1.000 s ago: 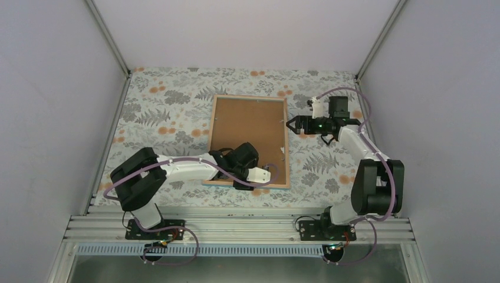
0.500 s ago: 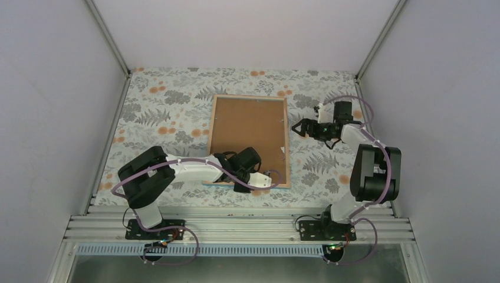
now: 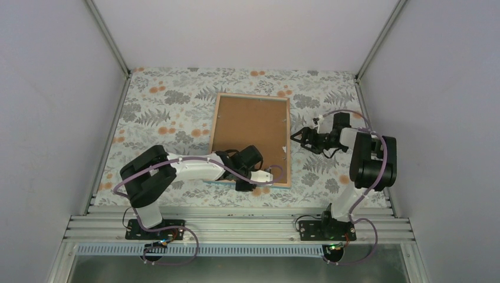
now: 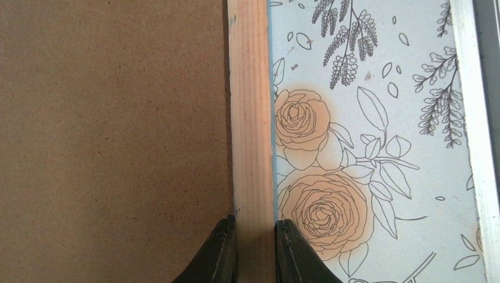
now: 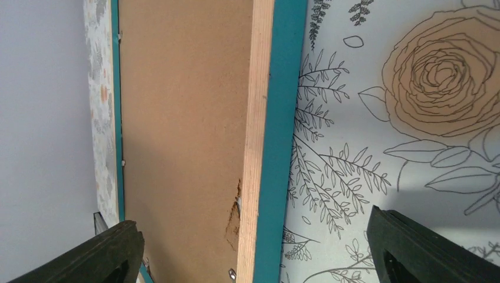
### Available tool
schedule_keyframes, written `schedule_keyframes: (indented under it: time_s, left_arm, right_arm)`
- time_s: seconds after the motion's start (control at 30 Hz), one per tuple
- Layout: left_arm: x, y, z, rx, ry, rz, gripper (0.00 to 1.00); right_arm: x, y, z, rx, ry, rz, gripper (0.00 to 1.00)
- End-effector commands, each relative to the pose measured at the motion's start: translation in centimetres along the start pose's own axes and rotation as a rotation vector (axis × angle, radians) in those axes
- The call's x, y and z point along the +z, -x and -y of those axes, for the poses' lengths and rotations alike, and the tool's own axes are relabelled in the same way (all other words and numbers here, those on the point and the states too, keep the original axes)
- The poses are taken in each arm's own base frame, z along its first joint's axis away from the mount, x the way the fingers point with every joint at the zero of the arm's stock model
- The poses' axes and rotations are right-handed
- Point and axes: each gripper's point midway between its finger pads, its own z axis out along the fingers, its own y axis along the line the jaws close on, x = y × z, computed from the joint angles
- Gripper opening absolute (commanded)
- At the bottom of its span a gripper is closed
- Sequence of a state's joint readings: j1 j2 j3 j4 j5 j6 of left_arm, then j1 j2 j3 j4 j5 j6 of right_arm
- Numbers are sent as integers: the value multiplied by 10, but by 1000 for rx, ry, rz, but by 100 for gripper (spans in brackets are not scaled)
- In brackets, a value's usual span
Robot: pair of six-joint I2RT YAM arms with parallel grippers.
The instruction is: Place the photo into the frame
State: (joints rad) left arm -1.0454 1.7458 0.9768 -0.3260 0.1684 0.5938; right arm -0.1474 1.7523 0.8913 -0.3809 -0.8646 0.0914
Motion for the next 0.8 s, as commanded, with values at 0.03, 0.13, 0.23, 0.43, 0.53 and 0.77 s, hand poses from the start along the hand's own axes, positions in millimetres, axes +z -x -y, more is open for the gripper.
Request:
schedule_keyframes:
  time_s: [0.03,0.13,0.23,0.43,0.53,0.77]
  left_arm:
    - [-30,49,-15,-20,33,135,2]
    - [-45,63,-17,-30,34,185,2]
    - [-60,77,-15,-20,16,234,2]
    - [-69,79,-4,22,-24,261,2]
    - [-68,78,5,37,-54,264,2]
    - [-67,81,8,49,-64,268,2]
  right_arm:
    - [8,-11,3,84,93,-34,94]
    - [12,-16,2,122,141,-50,92]
    - [16,-20,-4,163,223,-72,89]
    - [17,-19,-21,246,402,-101,79]
    - [18,-16,-26,282,463,-115,74]
    - [33,-24,-35,323,537,-188,60]
